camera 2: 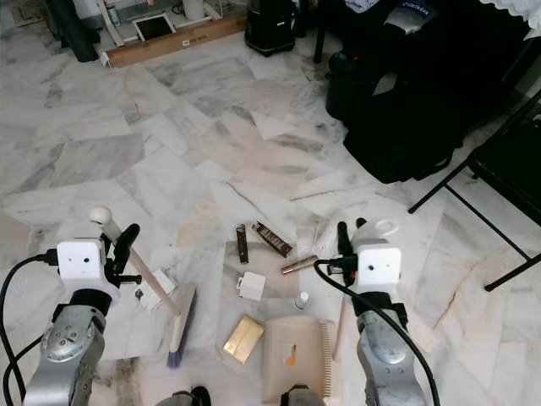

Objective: Sweep floor

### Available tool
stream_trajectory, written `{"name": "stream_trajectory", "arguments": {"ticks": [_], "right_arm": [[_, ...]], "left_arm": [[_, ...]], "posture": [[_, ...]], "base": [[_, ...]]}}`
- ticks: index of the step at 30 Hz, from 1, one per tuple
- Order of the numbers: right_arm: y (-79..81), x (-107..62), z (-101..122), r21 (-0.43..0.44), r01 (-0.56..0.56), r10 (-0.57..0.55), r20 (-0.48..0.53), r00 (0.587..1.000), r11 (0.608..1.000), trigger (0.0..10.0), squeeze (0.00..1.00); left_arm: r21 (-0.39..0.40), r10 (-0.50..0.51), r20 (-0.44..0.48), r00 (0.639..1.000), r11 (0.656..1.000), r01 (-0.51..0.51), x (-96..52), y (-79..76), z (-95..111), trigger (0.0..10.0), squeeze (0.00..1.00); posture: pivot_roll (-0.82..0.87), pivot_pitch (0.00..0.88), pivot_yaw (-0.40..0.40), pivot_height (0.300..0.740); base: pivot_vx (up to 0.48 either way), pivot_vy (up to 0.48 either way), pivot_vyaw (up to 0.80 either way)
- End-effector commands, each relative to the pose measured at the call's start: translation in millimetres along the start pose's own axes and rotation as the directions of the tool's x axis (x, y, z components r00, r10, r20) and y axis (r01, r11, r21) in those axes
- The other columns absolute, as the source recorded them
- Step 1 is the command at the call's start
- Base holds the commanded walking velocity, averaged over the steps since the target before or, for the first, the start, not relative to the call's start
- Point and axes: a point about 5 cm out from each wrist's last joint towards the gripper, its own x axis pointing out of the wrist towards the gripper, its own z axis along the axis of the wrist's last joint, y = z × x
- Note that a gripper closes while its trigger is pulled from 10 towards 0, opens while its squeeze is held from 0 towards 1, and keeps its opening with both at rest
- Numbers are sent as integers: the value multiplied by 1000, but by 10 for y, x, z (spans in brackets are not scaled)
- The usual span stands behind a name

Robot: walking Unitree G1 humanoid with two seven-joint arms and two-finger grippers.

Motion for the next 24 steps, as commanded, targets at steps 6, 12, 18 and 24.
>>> {"name": "stream_trajectory", "arguments": {"ticks": [6,12,18,24], "right_arm": [[-50,-15,89,-4,34,-34,28,999,999,10000,0],[-38,-12,105,4,28,-28,28,999,1000,10000,0],[-10,-6,110,11,16,-16,29,999,1000,10000,0],[2,-1,110,17,7,-7,28,1000,1000,10000,0]], "left_arm": [[14,11,19,1000,1000,-11,13,32,9,10000,0],[21,19,24,1000,1000,-19,17,55,20,10000,0],[22,22,26,999,999,-23,22,58,23,10000,0],[24,26,29,999,999,-26,24,55,28,10000,0]], "posture": [[-89,217,9,740],[-86,216,9,740],[-85,215,8,740],[-83,207,5,740]], "base": [[0,-344,0],[0,-371,0],[0,-368,0],[0,-117,0]]}}
